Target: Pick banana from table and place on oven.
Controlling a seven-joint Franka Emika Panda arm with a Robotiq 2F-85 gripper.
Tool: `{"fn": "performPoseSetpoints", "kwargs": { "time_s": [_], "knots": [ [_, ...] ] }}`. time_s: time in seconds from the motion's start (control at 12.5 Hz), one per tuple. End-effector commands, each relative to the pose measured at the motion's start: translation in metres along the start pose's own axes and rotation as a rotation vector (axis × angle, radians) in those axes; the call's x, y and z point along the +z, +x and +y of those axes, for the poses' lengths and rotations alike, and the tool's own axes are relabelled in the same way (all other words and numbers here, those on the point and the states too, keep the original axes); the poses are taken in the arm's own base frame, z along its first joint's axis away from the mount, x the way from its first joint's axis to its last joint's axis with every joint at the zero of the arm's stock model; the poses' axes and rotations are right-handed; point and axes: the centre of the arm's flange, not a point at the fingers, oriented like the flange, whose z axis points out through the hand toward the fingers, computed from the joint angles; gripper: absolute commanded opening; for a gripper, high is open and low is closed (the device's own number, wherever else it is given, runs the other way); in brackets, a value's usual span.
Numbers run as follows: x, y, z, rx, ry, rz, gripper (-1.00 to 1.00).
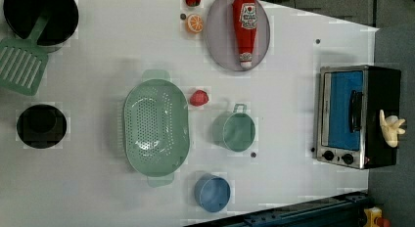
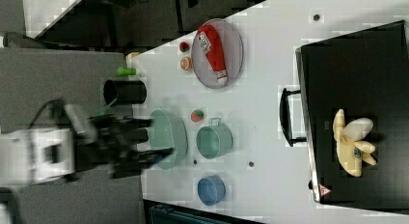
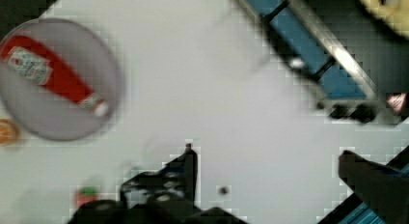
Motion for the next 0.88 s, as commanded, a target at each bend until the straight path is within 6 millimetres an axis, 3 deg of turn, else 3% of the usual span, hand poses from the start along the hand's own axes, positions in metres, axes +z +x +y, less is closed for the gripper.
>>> {"fn": "performPoseSetpoints", "kwargs": {
  "time_s": [0.08,0.4,0.88],
  "knots": [
    [-0.024,-0.054,-0.045,0.196,-0.007,-0.017,1.00],
    [-0.031,-0.085,-0.058,0.153,-0.020,-0.012,1.00],
    [-0.024,-0.085,-0.060,0.150,-0.033,-0.023,1.00]
  ]
}}
